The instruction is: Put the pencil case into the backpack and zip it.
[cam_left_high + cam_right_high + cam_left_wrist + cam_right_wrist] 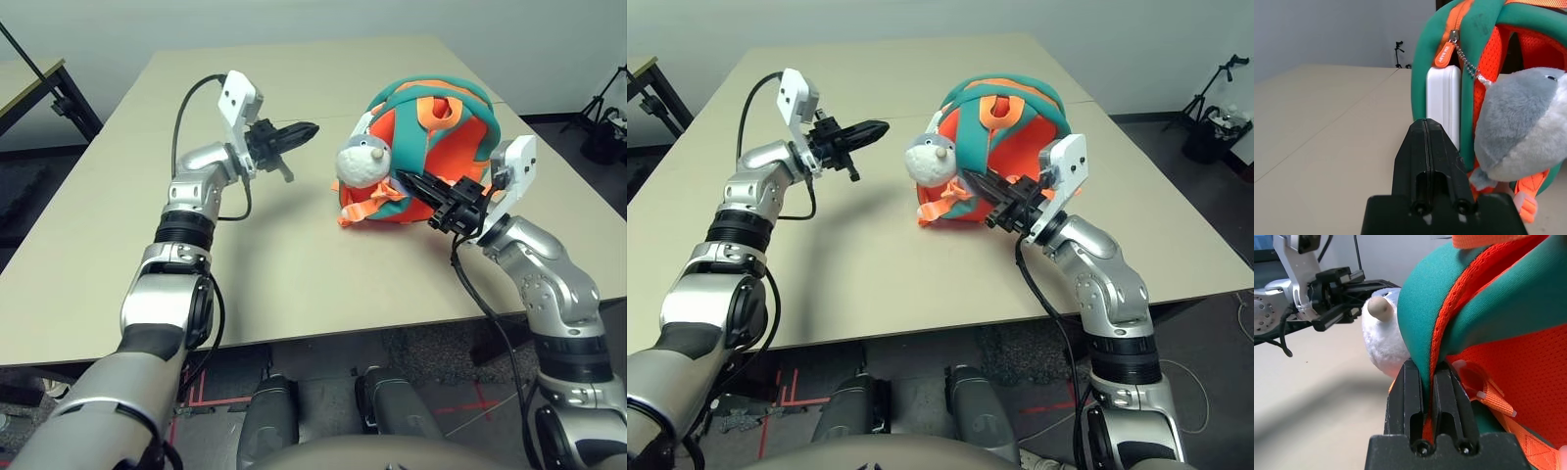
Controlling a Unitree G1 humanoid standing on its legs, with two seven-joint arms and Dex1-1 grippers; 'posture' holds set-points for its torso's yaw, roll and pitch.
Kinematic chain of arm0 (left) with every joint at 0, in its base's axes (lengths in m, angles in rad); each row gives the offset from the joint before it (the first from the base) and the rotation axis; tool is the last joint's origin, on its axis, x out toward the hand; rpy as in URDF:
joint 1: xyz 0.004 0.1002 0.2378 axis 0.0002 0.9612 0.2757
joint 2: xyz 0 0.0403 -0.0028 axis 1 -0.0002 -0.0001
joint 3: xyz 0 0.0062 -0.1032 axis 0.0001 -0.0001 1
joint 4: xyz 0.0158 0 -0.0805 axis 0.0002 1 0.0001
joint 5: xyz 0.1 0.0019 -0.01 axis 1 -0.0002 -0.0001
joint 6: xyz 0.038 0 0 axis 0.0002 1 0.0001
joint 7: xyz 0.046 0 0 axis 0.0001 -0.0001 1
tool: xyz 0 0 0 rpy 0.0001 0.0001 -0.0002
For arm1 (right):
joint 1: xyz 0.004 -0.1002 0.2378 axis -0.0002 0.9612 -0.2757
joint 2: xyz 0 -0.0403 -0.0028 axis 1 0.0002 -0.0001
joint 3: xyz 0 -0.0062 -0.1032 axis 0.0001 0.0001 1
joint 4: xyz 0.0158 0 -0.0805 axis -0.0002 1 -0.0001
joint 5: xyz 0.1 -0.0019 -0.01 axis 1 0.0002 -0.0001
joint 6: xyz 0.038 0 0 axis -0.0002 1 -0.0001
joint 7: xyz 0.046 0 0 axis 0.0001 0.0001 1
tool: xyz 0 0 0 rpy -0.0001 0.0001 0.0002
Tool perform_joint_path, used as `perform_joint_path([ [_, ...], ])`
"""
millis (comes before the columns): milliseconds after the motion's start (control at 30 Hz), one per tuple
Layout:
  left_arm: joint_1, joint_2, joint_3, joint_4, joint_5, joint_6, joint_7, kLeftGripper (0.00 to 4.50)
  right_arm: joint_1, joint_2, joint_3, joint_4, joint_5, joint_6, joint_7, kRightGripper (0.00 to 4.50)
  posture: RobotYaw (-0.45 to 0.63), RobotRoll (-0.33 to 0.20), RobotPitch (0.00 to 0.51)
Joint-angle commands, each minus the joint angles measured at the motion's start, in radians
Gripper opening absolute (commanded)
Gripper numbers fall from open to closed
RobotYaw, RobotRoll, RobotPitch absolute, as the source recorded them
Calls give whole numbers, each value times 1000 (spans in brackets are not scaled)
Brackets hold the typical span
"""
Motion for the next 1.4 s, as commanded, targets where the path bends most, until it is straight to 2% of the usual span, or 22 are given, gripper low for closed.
perform_joint_path([
  [33,-16,-21,-13,38,9,-16,-19,34,2,8,17,-28,-2,-11,2,0,-225,0,34],
  [300,-45,-68,-23,100,23,-41,-15,34,7,11,19,-39,0,-7,-6,0,-232,0,34],
  [900,-127,-179,36,301,21,-85,83,34,5,32,30,-46,-1,-8,-17,0,-243,0,28],
  [1267,-131,-231,4,365,88,-112,151,34,-3,32,33,-40,-12,-17,-9,0,-257,0,14],
  [1400,-129,-225,0,381,122,-142,217,34,-6,32,31,-38,-15,-19,-9,0,-255,0,14],
])
